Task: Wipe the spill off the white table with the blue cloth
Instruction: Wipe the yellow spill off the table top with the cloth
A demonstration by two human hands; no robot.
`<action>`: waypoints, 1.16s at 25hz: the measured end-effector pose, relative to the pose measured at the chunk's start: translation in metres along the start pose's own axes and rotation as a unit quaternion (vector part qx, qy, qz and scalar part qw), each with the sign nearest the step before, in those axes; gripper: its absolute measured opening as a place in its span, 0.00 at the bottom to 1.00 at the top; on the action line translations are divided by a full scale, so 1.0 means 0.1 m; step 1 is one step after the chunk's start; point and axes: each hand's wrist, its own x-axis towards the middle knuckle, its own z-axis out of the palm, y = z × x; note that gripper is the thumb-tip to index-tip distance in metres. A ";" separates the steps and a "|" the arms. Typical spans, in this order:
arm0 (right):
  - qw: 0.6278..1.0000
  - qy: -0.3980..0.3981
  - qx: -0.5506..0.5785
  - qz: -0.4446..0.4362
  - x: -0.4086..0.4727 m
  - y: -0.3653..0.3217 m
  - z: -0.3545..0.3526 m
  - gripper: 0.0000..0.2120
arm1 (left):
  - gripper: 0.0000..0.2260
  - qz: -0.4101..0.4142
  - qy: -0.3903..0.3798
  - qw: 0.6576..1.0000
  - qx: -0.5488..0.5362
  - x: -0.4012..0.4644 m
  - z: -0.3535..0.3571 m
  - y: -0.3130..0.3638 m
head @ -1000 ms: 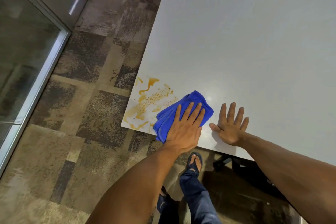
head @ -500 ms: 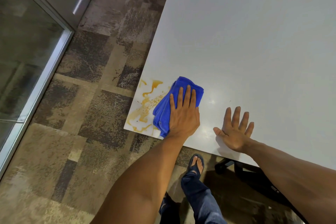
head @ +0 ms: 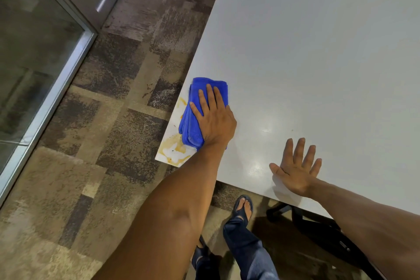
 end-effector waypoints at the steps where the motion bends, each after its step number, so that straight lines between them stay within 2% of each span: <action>1: 1.000 0.000 -0.001 0.002 -0.01 -0.01 -0.01 0.41 | 0.29 -0.014 -0.005 1.000 0.000 0.01 -0.02 0.00; 10: 1.000 0.003 -0.001 0.001 -0.01 -0.02 0.00 0.40 | 0.30 -0.124 -0.058 0.990 -0.039 0.17 -0.19 -0.49; 14: 1.000 0.008 -0.010 0.012 0.03 0.00 0.02 0.41 | 0.29 -0.081 -0.070 0.994 -0.007 -0.04 -0.25 -0.88; 18: 1.000 0.012 -0.014 0.019 0.05 0.02 0.04 0.41 | 0.28 -0.092 -0.089 0.992 -0.010 -0.25 -0.30 -1.07; 23: 1.000 0.008 -0.013 0.027 0.03 -0.01 0.01 0.41 | 0.22 -0.075 -0.098 0.992 -0.025 -0.36 -0.38 -1.40; 27: 1.000 0.007 -0.003 0.028 0.01 -0.02 0.00 0.41 | 0.21 -0.044 -0.117 0.992 0.022 -0.52 -0.49 -1.64; 29: 1.000 0.009 0.003 0.029 0.02 -0.02 0.00 0.41 | 0.20 -0.033 -0.095 0.994 0.039 -0.55 -0.62 -1.74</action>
